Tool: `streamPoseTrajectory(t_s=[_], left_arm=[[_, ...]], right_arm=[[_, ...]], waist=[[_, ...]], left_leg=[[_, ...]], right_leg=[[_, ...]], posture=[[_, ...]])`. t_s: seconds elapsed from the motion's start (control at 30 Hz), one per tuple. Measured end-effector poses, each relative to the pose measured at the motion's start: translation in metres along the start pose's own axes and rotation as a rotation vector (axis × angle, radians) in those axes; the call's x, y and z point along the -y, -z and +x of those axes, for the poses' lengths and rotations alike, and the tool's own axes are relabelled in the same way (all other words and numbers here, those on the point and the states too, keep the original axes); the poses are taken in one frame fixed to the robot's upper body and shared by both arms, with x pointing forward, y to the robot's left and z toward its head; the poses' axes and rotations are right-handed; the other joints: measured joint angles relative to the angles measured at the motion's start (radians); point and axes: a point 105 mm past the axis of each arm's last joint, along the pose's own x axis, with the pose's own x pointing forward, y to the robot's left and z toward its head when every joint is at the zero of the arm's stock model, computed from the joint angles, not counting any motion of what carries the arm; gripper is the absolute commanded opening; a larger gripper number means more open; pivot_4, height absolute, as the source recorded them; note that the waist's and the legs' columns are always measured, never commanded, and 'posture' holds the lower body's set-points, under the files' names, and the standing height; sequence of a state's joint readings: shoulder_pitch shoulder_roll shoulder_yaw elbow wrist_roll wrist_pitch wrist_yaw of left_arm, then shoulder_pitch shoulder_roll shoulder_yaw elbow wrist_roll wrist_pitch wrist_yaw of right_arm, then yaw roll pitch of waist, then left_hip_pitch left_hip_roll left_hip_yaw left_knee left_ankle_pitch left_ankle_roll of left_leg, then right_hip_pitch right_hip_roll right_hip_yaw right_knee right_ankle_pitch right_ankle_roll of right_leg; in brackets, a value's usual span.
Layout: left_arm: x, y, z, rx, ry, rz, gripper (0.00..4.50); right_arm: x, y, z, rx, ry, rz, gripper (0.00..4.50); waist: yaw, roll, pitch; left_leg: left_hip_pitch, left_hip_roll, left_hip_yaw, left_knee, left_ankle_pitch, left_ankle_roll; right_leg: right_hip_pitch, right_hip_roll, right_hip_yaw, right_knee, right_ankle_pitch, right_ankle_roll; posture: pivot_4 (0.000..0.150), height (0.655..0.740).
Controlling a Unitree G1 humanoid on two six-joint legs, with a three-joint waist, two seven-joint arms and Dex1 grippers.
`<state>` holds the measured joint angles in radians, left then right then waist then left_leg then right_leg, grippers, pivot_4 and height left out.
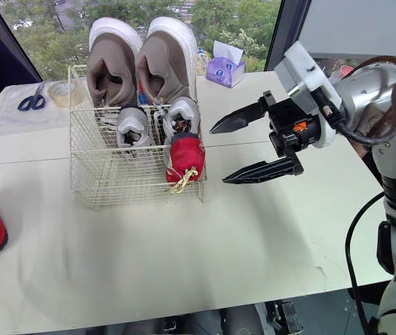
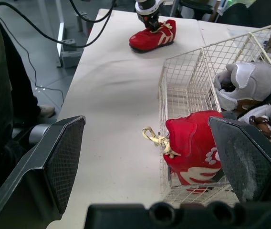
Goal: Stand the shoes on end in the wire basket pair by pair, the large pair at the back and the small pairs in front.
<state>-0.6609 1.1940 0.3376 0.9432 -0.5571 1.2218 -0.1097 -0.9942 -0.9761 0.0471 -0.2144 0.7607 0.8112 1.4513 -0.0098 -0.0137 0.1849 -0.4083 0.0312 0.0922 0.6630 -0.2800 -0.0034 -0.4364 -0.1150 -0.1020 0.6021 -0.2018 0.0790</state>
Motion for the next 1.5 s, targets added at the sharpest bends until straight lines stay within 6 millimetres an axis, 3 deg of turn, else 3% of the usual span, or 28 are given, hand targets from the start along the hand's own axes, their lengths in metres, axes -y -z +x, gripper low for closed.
streamPoseTrajectory(t_s=[0.23, 0.33, 0.43, 0.5, 0.6, 0.67, 0.73, 0.83, 1.0, 1.13, 1.27, 1.4, 1.5], left_arm=[[0.001, -0.004, -0.002, 0.004, 0.01, 0.018, 0.04], [0.016, -0.016, -0.021, 0.041, 0.095, -0.003, 0.04], [0.051, -0.043, -0.069, 0.234, 0.263, 0.034, 0.04], [0.08, -0.057, -0.109, 0.488, 0.325, 0.158, 0.04], [0.141, -0.048, -0.169, 0.825, 0.551, 0.335, 0.04], [0.182, -0.037, -0.21, 1.011, 0.838, 0.247, 0.04], [0.19, -0.031, -0.237, 1.177, 0.927, 0.142, 0.04], [0.186, -0.014, -0.26, 1.354, 0.903, 0.072, 0.04], [0.215, 0.039, -0.238, 1.261, 0.961, 0.182, 0.04], [0.22, 0.071, -0.211, 1.203, 0.928, 0.193, 0.04], [0.229, 0.091, -0.195, 1.184, 0.903, 0.26, 0.04], [0.233, 0.099, -0.187, 1.246, 0.881, 0.269, 0.04], [0.236, 0.106, -0.156, 1.208, 0.826, 0.321, 0.04]], right_arm=[[-0.003, 0.001, -0.003, -0.001, 0.013, 0.028, 4.5], [-0.005, 0.002, -0.004, 0.005, -0.006, 0.062, 4.5], [-0.003, 0.007, -0.008, 0.017, -0.007, 0.121, 4.5], [-0.001, 0.011, -0.009, 0.027, -0.003, 0.145, 4.5], [0.004, 0.016, -0.011, 0.044, 0.021, 0.177, 4.5], [0.007, 0.02, -0.007, 0.068, 0.02, 0.201, 4.5], [0.009, 0.024, -0.005, 0.07, 0.024, 0.224, 4.5], [0.012, 0.028, -0.008, 0.075, 0.053, 0.269, 4.5], [0.012, 0.036, -0.007, 0.091, 0.063, 0.36, 4.5], [0.011, 0.058, -0.013, 0.141, 0.096, 0.516, 4.5], [0.01, 0.061, -0.009, 0.163, 0.095, 0.549, 4.5], [0.007, 0.061, -0.006, 0.171, 0.106, 0.556, 4.5], [0.004, 0.058, -0.006, 0.175, 0.117, 0.546, 4.5]], waist=[[-0.002, -0.003, 0.0], [-0.001, -0.014, 0.001], [0.004, -0.026, -0.001], [0.005, -0.026, -0.001], [0.007, -0.026, -0.001], [0.02, -0.026, -0.001], [0.018, -0.026, -0.001], [0.011, -0.025, -0.001], [0.024, -0.025, -0.001], [0.025, -0.024, -0.002], [0.025, -0.024, -0.001], [0.026, -0.02, -0.004], [0.025, -0.017, -0.005]], left_leg=[[0.001, 0.001, 0.0, 0.002, 0.001, 0.0], [0.0, 0.002, -0.002, 0.003, 0.001, 0.0], [-0.002, 0.0, -0.005, 0.005, 0.001, 0.0], [-0.002, -0.003, -0.004, 0.005, 0.0, -0.004], [-0.002, -0.005, -0.003, 0.004, 0.0, -0.004], [-0.002, -0.005, -0.004, 0.005, 0.002, -0.003], [-0.001, -0.004, -0.003, 0.005, 0.002, -0.003], [0.002, -0.001, -0.001, 0.004, 0.004, -0.004], [0.001, 0.0, -0.002, 0.008, 0.001, 0.001], [0.0, 0.001, -0.007, 0.02, -0.003, 0.008], [0.0, 0.001, -0.007, 0.022, -0.004, 0.009], [0.0, 0.001, -0.008, 0.022, -0.004, 0.009], [0.0, 0.001, -0.008, 0.021, -0.004, 0.009]], right_leg=[[-0.005, -0.002, 0.0, 0.011, 0.001, -0.002], [-0.006, -0.002, 0.0, 0.011, 0.001, -0.002], [-0.005, -0.005, -0.002, 0.01, 0.001, -0.002], [-0.004, -0.01, -0.002, 0.009, 0.001, -0.002], [-0.003, -0.013, -0.002, 0.008, 0.001, -0.002], [-0.002, -0.012, -0.002, 0.008, 0.002, -0.002], [-0.002, -0.009, -0.002, 0.009, 0.002, -0.001], [-0.001, -0.004, 0.0, 0.008, 0.002, -0.001], [0.002, -0.002, -0.002, 0.008, 0.003, -0.004], [0.008, -0.002, -0.004, 0.008, 0.001, -0.008], [0.008, -0.003, -0.004, 0.008, 0.002, -0.009], [0.008, -0.003, -0.004, 0.007, 0.001, -0.009], [0.007, -0.002, -0.005, 0.007, 0.001, -0.009]], posture=[[0.15, 0.74], [0.15, 0.74], [0.15, 0.74], [0.15, 0.74], [0.15, 0.74], [0.15, 0.74], [0.15, 0.74], [0.15, 0.74], [0.15, 0.74], [0.15, 0.74], [0.15, 0.74], [0.15, 0.74], [0.15, 0.74]])
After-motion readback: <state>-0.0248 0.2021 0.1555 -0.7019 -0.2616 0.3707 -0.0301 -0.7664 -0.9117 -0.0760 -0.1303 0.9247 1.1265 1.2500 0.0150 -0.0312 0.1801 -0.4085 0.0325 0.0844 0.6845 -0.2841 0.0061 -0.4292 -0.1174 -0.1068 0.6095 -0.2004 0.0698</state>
